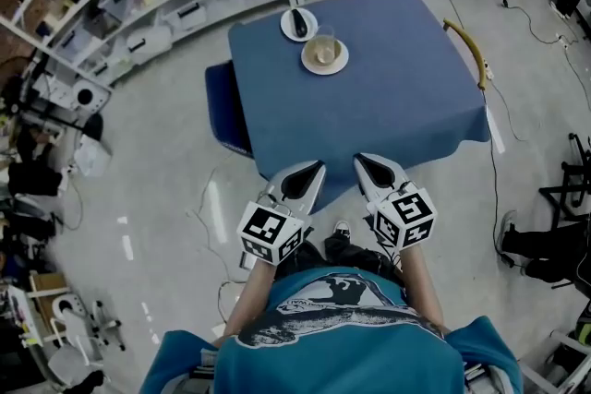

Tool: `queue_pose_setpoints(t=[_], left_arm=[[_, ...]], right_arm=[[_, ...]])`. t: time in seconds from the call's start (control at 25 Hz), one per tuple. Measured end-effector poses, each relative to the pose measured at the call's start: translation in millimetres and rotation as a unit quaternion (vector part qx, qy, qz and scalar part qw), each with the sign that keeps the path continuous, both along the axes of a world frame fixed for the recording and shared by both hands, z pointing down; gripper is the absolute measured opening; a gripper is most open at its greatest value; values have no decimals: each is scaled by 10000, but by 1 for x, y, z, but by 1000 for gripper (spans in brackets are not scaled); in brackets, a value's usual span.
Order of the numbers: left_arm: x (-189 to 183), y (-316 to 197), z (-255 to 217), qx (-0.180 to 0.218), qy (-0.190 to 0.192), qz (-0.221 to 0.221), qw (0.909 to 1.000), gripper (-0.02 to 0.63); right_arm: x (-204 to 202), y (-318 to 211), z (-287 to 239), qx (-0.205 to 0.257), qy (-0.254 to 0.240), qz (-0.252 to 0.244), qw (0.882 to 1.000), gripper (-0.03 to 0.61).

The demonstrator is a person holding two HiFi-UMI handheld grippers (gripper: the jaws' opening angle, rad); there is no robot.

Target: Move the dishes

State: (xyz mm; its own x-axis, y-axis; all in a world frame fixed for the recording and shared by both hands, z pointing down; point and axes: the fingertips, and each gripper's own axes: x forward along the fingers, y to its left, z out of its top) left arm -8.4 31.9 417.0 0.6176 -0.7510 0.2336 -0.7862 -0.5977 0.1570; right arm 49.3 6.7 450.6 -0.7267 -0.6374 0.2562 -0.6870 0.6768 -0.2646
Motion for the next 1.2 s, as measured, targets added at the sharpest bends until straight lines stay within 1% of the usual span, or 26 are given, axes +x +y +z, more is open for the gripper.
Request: queue_pose_setpoints(t=[0.12, 0.24, 0.6, 0.8, 1.0, 1.08, 1.2], left_arm=[[9, 1, 4, 1, -213, -18, 9998, 14], [9, 3, 4, -22, -271, -86, 9996, 14], [-4, 9, 7, -113, -411, -313, 9986, 14], [-9, -3, 7, -108, -361, -339, 9987, 14], [-8, -29, 12, -160, 79, -403, 9990, 14], [-6, -45, 13, -131, 104, -444, 9989, 14], [-2, -75, 15, -98, 27, -450, 9989, 14]], right_arm=[[8, -1, 7, -63, -49, -50, 10000, 3], [9, -1, 11, -100, -93, -110, 9998, 3], [-3, 6, 17, -209, -219, -305, 9991, 3], [-7, -3, 19, -238, -182, -359, 9989, 3], [-3, -26, 23, -212, -53, -431, 9988, 3], [0, -40, 24, -195, 9, -486, 9986, 3], [5, -68, 26, -180, 105, -535, 9983, 3]])
